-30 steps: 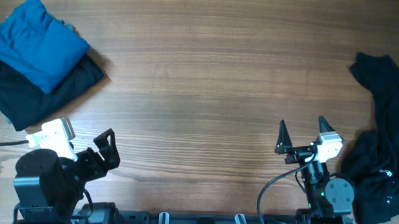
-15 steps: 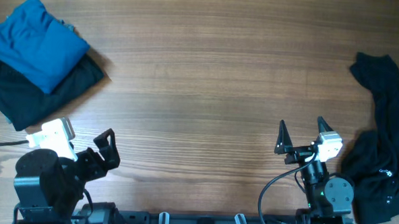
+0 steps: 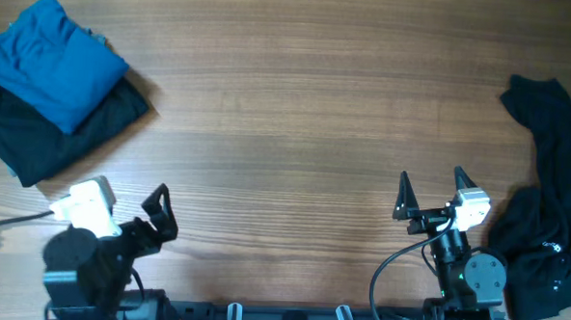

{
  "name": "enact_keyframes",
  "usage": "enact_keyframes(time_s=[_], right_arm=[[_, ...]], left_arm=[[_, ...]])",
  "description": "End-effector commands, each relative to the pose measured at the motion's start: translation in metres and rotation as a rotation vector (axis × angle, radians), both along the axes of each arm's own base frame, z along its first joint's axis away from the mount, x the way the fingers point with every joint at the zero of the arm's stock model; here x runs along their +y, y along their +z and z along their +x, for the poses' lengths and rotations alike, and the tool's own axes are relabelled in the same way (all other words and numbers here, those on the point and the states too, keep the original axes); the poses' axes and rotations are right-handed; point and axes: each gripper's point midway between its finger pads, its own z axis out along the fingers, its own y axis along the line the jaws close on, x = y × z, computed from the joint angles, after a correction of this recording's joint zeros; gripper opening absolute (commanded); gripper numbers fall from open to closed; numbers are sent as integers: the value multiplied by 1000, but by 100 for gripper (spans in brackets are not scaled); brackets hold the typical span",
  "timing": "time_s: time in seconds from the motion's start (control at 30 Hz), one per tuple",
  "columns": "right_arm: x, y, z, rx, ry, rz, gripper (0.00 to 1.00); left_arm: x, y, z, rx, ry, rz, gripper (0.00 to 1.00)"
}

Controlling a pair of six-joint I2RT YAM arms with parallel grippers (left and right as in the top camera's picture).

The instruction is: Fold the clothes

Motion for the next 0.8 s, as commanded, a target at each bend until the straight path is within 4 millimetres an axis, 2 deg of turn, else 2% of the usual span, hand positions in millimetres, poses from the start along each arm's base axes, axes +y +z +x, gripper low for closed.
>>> enact_keyframes(time_s=[0.0,0.1,0.3,0.33,0.43,0.6,0.77], right_arm=[[0,3,0,-12,-3,11,100],[0,3,0,-11,-3,11,100],[0,3,0,-11,-3,11,100],[0,3,0,-12,-3,11,100],[0,3,0,-11,-3,11,100],[0,3,0,-11,-3,11,99],[0,3,0,-11,-3,11,100]], left_arm=[[-8,-38,17,-127,-42,4,100],[-13,-48,39,-305,-64,6,100],[-1,-37,60,-527,4,30,100],[1,-38,61,-539,18,40,100],[6,-64,63,-475,36,60,100],[-5,-64,63,-473,-34,74,100],[-5,-64,63,-473,-34,74,100]])
